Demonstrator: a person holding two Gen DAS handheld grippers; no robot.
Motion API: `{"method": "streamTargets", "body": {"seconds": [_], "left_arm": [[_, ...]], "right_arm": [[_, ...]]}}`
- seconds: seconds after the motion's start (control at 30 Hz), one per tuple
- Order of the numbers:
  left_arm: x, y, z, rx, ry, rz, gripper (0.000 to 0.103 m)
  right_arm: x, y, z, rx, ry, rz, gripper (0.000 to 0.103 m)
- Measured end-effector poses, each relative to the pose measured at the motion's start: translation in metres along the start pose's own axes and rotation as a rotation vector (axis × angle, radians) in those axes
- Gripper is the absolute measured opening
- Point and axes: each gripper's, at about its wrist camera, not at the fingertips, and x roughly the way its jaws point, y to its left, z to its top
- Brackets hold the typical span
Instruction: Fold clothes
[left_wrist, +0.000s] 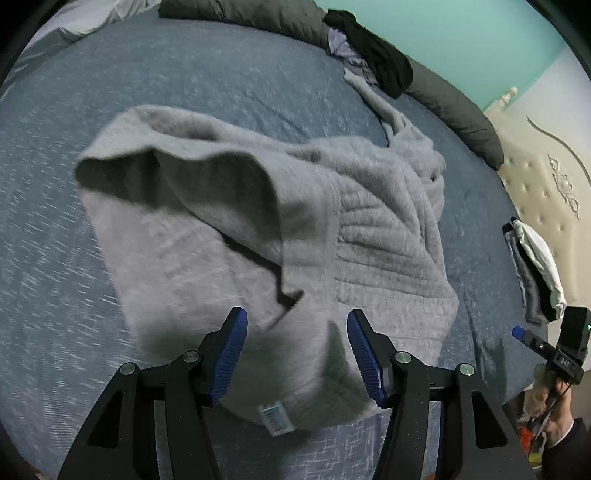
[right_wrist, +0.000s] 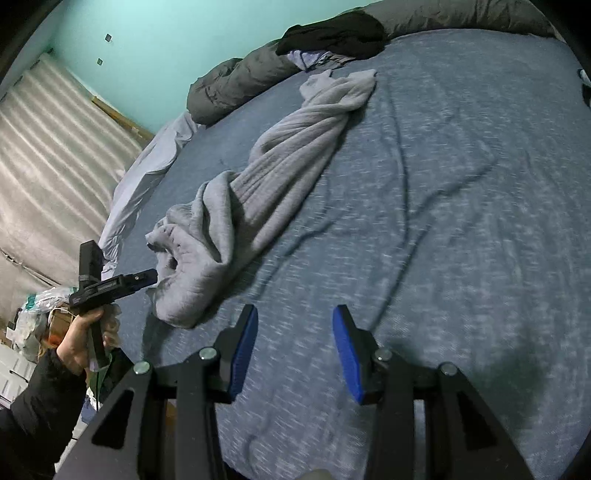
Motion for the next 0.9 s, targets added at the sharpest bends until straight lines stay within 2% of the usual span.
{"method": "streamTargets", "body": {"seconds": [0.1,0.23,0.33,0.4,0.53,0.67,0.8,0.9], "left_arm": [[0.008,-0.009,-0.005,0.028,0.016,0.001,0.06],[0.016,-0.011,-0.011,0.051,0.04,0.01,0.021],[0.009,-0.015,-0.018,0.08,0.018,0.015,0.015],[-0.005,-0.017,-0.018,0.099,-0.028,0.025,0.014],[-0.056,0.005,-0.016,0.067,-0.156,0.05,0.012],[-0.101,0.049,-0.013,0.004,-0.234,0.108,0.009],[-0.12,0.088,-0.017,-0.042,-0.23,0.154,0.008],[-0.109,0.088,-0.022,-0.046,-0.215,0.149,0.008]], "right_arm": [[-0.008,-0.01,-0.005,0.018,-0.011,-0.011,0.043],[-0.015,-0.018,-0.012,0.04,-0.019,-0.022,0.043],[-0.017,-0.022,-0.016,0.054,-0.02,-0.026,0.043],[-0.018,-0.023,-0.017,0.058,-0.022,-0.029,0.043],[-0.021,-0.025,-0.019,0.061,-0.029,-0.037,0.043],[-0.021,-0.026,-0.017,0.062,-0.031,-0.041,0.043],[-0.013,-0.024,-0.012,0.061,-0.021,-0.046,0.043],[-0.002,-0.021,-0.006,0.056,-0.004,-0.052,0.044]]}}
